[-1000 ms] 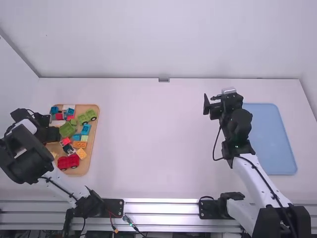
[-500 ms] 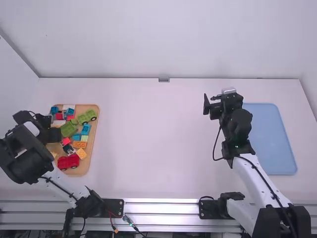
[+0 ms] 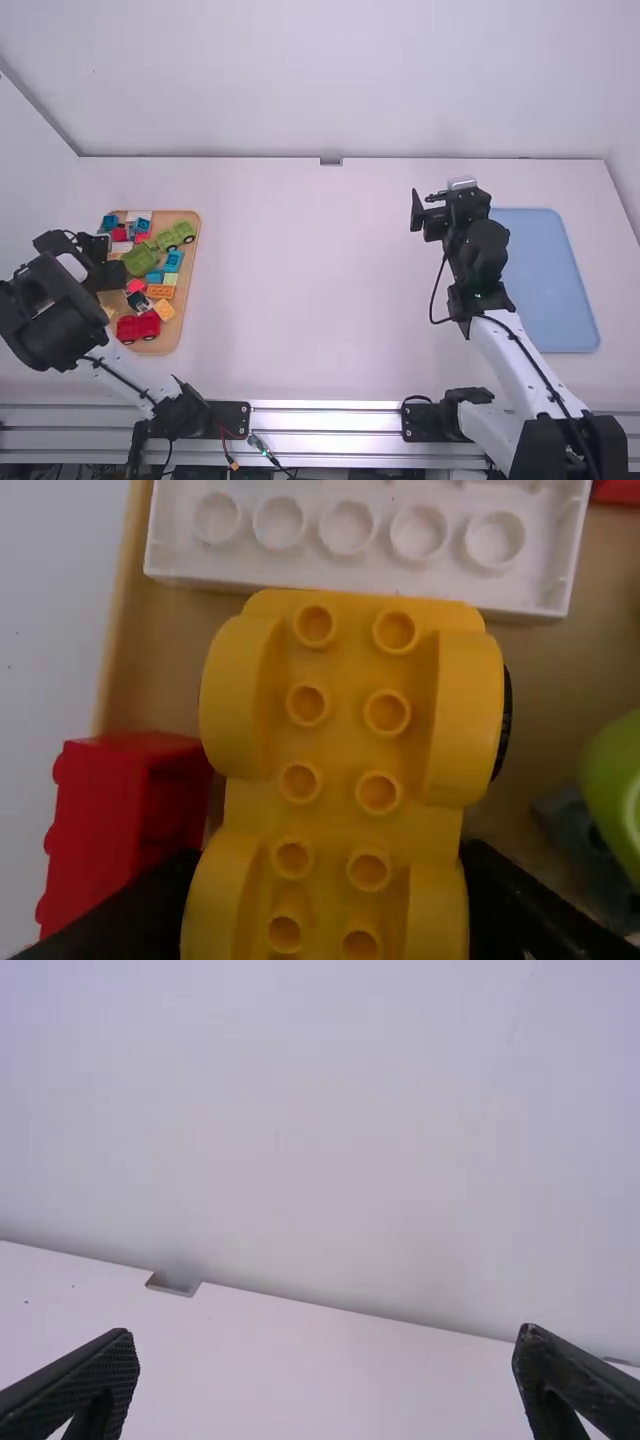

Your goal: Assemble lego blocks to make yellow taxi

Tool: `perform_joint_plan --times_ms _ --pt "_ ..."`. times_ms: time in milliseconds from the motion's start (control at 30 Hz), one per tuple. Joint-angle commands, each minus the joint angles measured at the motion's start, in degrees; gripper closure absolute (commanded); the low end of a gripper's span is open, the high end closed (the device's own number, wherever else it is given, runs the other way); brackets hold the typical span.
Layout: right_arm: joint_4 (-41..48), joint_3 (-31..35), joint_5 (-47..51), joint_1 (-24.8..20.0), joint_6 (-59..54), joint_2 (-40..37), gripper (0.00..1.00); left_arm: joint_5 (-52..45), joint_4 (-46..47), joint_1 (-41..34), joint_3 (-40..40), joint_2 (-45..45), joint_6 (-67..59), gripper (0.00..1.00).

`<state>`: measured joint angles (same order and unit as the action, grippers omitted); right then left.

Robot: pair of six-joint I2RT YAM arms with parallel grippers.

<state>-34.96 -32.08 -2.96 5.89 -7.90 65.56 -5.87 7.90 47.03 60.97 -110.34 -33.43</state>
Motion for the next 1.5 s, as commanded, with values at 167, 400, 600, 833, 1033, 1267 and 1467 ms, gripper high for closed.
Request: perform_joint_plan --times_ms 167,400,600,833,1033,1267,1467 --pt "-0.2 -1.7 0.0 0.2 0.1 0.4 0.01 -1.2 1.7 -0.1 -1.4 -0.5 -0.7 0.48" --pt "-0.4 -1.7 0.0 0.2 0.2 0.4 0.01 -1.3 0.8 -0.1 -1.4 -0.5 -0.3 0.23" --pt "-0.2 -1.7 0.0 0.2 0.1 0.4 0.01 -1.9 0.2 0.0 -1.4 -0.5 0.4 0.22" --pt "-0.2 -1.7 0.0 0.2 0.1 0.4 0.01 -2.0 0.0 1.9 -1.4 -0.5 0.6 0.24" --pt "0.0 -1.7 0.0 0.2 0.2 0.4 0.01 -3.6 -0.2 2.5 -1.4 -0.5 0.4 0.21" --pt "0.5 -1.7 0.0 0.2 0.1 0.4 0.01 -7.6 0.6 2.5 -1.4 -0.5 -0.9 0.23" --pt "0.7 -1.7 0.0 0.2 0.1 0.4 0.01 -7.9 1.5 2.5 -1.4 -0.8 -0.7 0.24"
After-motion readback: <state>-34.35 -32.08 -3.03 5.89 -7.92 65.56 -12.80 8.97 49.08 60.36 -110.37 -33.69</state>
